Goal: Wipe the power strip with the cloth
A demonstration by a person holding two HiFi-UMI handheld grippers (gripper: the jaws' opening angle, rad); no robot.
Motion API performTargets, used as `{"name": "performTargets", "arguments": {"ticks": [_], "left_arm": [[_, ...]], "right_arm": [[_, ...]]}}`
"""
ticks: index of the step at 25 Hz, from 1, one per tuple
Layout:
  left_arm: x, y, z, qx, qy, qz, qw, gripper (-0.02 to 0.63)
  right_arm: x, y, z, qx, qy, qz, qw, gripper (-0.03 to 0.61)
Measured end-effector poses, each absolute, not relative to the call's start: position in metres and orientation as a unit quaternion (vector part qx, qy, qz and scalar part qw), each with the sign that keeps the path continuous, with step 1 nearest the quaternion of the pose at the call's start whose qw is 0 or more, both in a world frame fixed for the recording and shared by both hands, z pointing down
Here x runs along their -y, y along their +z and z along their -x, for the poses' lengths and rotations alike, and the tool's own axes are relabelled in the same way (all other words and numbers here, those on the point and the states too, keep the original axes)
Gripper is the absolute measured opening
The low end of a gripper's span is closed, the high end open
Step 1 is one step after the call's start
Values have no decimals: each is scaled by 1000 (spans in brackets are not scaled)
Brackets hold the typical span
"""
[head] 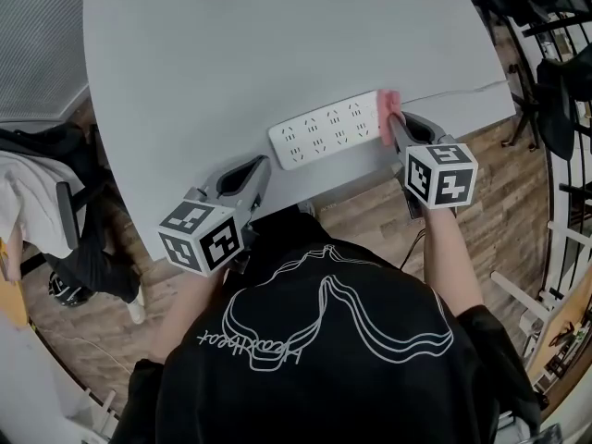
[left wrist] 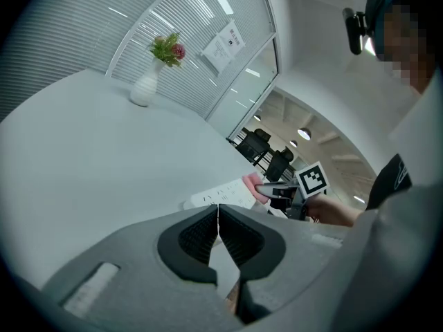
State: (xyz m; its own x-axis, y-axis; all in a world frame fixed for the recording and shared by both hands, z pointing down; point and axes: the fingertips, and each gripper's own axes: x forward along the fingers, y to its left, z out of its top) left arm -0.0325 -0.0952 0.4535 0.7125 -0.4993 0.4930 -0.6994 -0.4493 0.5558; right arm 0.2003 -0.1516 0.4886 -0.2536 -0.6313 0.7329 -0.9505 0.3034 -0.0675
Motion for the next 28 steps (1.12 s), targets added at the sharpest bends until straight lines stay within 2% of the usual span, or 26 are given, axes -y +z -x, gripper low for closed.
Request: {"name": "performTargets", "arguments": {"ticks": [7, 13, 23, 28], "left_arm": [[93, 454, 35, 360, 127, -839, 388, 14], [94, 457, 34, 367, 125, -836, 388, 14], [85, 445, 55, 379, 112, -833, 387, 14], [79, 442, 63, 387, 110, -831, 384, 14]], "right_arm": [[151, 486, -207, 740, 264, -543, 296, 35], [155, 464, -197, 762, 258, -533, 261, 35], [144, 433, -101, 825, 261, -451, 217, 35], [129, 442, -50, 849, 263, -397, 229, 35]]}}
